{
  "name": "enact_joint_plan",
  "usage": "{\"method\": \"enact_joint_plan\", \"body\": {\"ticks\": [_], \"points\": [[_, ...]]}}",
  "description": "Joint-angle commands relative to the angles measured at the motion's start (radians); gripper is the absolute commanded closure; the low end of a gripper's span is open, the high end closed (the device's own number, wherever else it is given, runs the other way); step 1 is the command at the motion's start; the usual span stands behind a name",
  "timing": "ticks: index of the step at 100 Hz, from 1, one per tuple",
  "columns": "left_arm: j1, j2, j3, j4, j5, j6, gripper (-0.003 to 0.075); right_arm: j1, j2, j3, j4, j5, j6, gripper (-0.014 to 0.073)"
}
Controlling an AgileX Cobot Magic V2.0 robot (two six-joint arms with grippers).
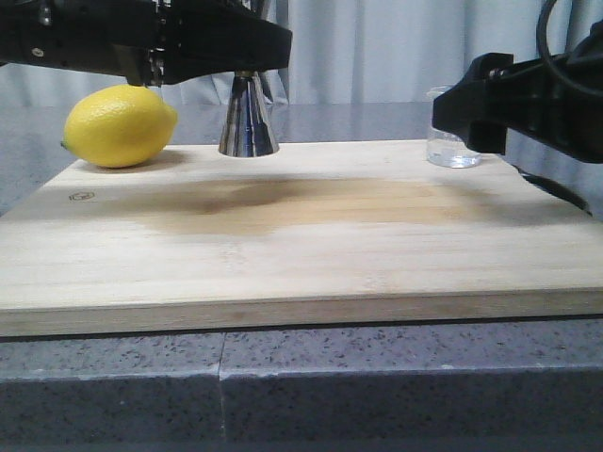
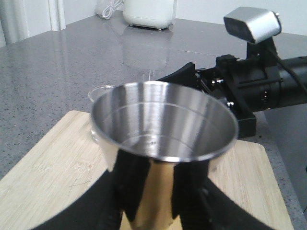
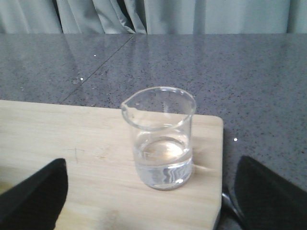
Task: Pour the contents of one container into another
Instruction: 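Reach the right gripper to the glass beaker and grasp it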
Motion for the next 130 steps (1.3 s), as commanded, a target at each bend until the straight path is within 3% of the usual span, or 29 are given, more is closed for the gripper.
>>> {"method": "enact_joint_plan", "body": {"ticks": [1,16,31,69,76,103,130], "points": [[-0.009,-0.05,-0.029,-0.083,0.102,-0.008,0.05,-0.064,-0.002,-0.048,-0.174,-0.085,0.113,-0.0023],[-0.009,-0.05,-0.029,-0.083,0.102,-0.008,0.05,-0.16,0.04,-0.098,-0.315,-0.084,0.169,-0.0023],[-0.009,-0.05,-0.029,-0.083,0.102,-0.008,0.05,-0.183,0.084,-0.146,-0.458,-0.049,0.203,-0.0023],[-0.009,-0.05,-0.029,-0.083,0.102,-0.008,0.05,-0.183,0.202,-0.238,-0.496,-0.046,0.23,-0.0017],[-0.009,-0.05,-0.029,-0.083,0.102,-0.008,0.05,-0.183,0.202,-0.238,-0.496,-0.046,0.23,0.0026],[-0.009,-0.05,-0.029,-0.083,0.102,-0.008,0.05,-0.183,0.202,-0.238,-0.497,-0.046,0.23,0.0318],[-0.009,-0.05,-0.029,-0.083,0.102,-0.008,0.05,-0.183,0.165,-0.238,-0.502,-0.021,0.23,0.034]]}}
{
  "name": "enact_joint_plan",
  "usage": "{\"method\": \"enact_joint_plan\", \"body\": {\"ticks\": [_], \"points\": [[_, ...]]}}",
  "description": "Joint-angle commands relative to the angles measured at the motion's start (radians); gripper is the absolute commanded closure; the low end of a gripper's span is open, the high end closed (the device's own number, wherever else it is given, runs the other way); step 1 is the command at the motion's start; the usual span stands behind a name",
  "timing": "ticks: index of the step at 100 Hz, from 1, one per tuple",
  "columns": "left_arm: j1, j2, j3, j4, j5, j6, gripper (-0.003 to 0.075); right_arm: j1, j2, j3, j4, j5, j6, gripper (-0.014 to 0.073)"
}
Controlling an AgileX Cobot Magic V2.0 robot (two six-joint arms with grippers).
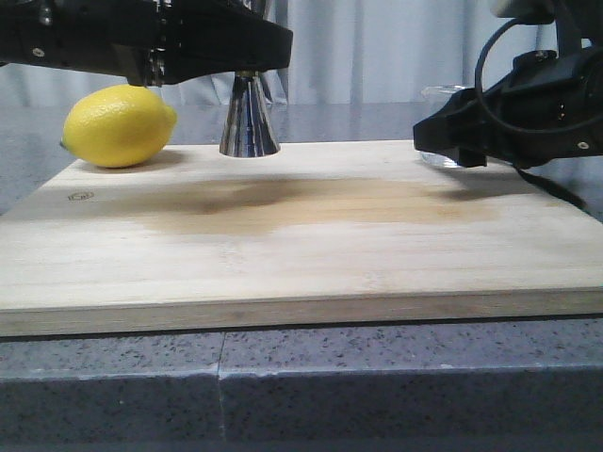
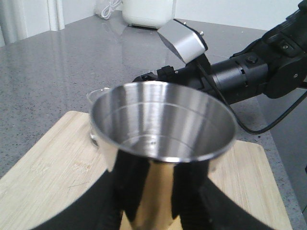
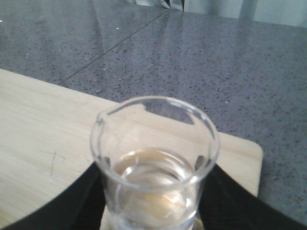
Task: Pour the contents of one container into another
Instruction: 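Reach the right gripper to the glass beaker and grasp it, then lift the beaker and bring it over the held jigger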
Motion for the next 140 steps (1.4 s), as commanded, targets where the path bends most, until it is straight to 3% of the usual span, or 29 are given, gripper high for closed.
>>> {"method": "enact_joint_plan", "body": {"ticks": [1,24,47,73,115,127,140], "points": [[-0.009,-0.05,-0.029,-0.083,0.102,-0.007,0.05,-0.005,-0.066,-0.026,-0.006,-0.055,0.0,0.034],[-0.009,-0.05,-0.029,-0.083,0.102,-0.007,0.05,-0.003,-0.232,-0.056,-0.108,0.149,0.078,0.034],[-0.009,-0.05,-0.029,-0.083,0.102,-0.007,0.05,0.025,-0.372,-0.149,-0.321,0.362,0.328,0.034],[-0.009,-0.05,-0.029,-0.083,0.102,-0.007,0.05,0.211,-0.397,-0.309,-0.384,0.703,0.364,0.034],[-0.009,-0.05,-0.029,-0.083,0.102,-0.007,0.05,0.488,-0.395,-0.522,-0.351,1.142,0.32,0.034],[-0.009,-0.05,-0.029,-0.083,0.102,-0.007,0.05,0.52,-0.395,-0.588,-0.229,1.236,0.235,0.034],[-0.009,-0.05,-0.029,-0.083,0.102,-0.007,0.05,0.522,-0.394,-0.66,-0.046,1.312,0.042,0.034]]}}
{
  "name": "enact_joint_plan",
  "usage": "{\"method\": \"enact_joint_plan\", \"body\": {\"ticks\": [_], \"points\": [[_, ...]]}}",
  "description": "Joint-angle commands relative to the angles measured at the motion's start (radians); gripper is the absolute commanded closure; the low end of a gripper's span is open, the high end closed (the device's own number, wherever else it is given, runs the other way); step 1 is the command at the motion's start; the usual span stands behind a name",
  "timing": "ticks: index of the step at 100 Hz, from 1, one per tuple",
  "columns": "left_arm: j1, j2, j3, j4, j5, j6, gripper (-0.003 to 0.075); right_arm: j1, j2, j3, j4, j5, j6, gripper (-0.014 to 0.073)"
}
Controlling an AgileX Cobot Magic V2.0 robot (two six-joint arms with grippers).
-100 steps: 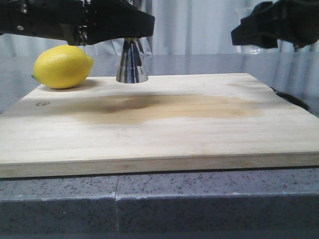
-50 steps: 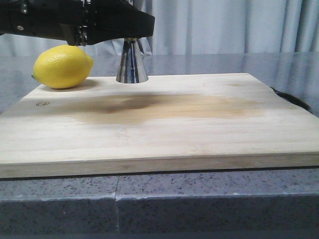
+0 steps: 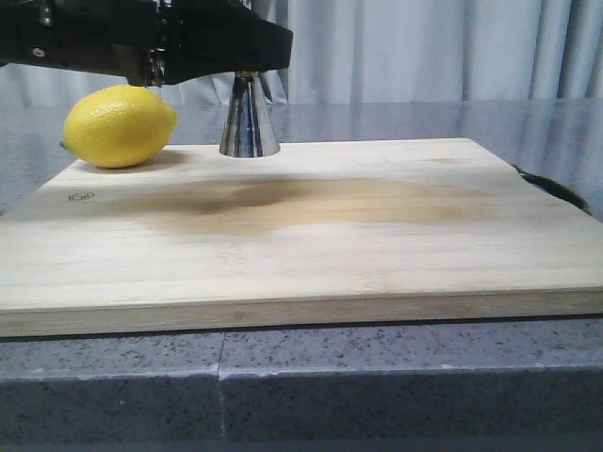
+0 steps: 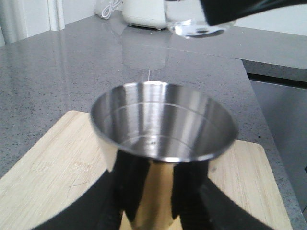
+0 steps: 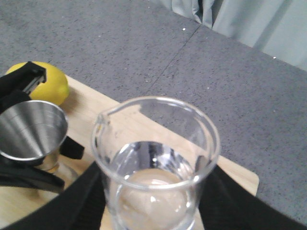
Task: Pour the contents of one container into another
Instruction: 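Lift the beaker and bring it over the held jigger, then tilt the beaker with the right gripper, pouring liquid into the jigger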
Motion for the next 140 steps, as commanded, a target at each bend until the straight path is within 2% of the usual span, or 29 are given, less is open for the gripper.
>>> {"method": "enact_joint_plan", "body": {"ticks": [1,8,37,57,82,101,140], "points": [[-0.007,-0.05,-0.029,-0.083,0.102,-0.007,0.05,0.001,-0.03,-0.077,0.099,-0.003,-0.127,0.034],[-0.007,-0.05,-0.029,-0.083,0.102,-0.007,0.05,0.001,-0.03,-0.102,0.139,0.011,-0.204,0.034],[-0.007,-0.05,-0.029,-0.083,0.102,-0.007,0.05,0.003,0.04,-0.203,0.146,0.126,-0.416,0.034],[-0.007,-0.05,-0.029,-0.083,0.102,-0.007,0.05,0.028,0.099,-0.23,0.142,0.13,-0.559,0.034],[-0.007,-0.05,-0.029,-0.083,0.102,-0.007,0.05,0.05,0.154,-0.265,0.09,0.13,-0.597,0.034],[-0.007,-0.05,-0.029,-0.083,0.102,-0.007,0.05,0.073,0.185,-0.278,0.022,0.147,-0.687,0.034],[-0.007,-0.05,-0.029,-0.083,0.102,-0.007,0.05,0.137,0.198,-0.278,-0.224,0.152,-0.697,0.034]]}}
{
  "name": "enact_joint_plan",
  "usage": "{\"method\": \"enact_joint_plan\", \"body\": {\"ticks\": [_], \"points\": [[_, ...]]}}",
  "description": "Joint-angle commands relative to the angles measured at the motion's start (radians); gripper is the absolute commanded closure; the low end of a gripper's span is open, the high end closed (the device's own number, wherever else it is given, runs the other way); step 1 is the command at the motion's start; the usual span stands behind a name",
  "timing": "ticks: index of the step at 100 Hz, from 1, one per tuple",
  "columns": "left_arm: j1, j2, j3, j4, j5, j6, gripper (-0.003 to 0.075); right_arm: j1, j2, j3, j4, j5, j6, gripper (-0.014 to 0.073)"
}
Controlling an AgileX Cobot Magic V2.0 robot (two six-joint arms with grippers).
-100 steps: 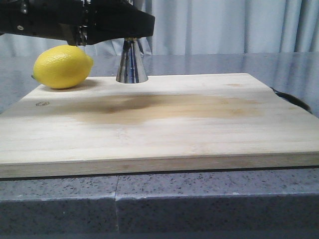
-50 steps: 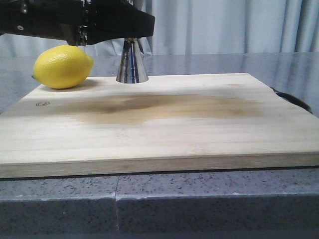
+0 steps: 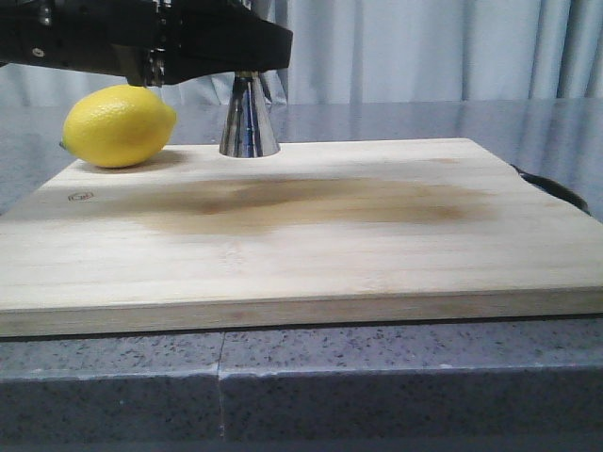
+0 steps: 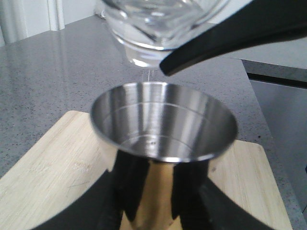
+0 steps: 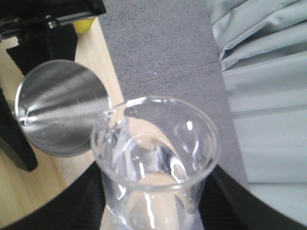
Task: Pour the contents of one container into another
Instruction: 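Tilt the beaker with the right gripper, pouring liquid into the jigger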
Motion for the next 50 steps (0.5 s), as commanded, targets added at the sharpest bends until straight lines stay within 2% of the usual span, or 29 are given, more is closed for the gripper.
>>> {"method": "enact_joint_plan", "body": {"ticks": [1,24,50], "points": [[-0.007,-0.05,-0.029,-0.083,0.102,-0.007,0.05,0.014,-0.034,-0.038,-0.097,-0.046,-0.012,0.034],[-0.007,-0.05,-0.029,-0.083,0.102,-0.007,0.05,0.035,-0.034,-0.038,-0.189,-0.044,-0.012,0.034],[-0.007,-0.05,-0.029,-0.083,0.102,-0.007,0.05,0.035,-0.034,-0.038,-0.228,-0.038,-0.012,0.034]]}}
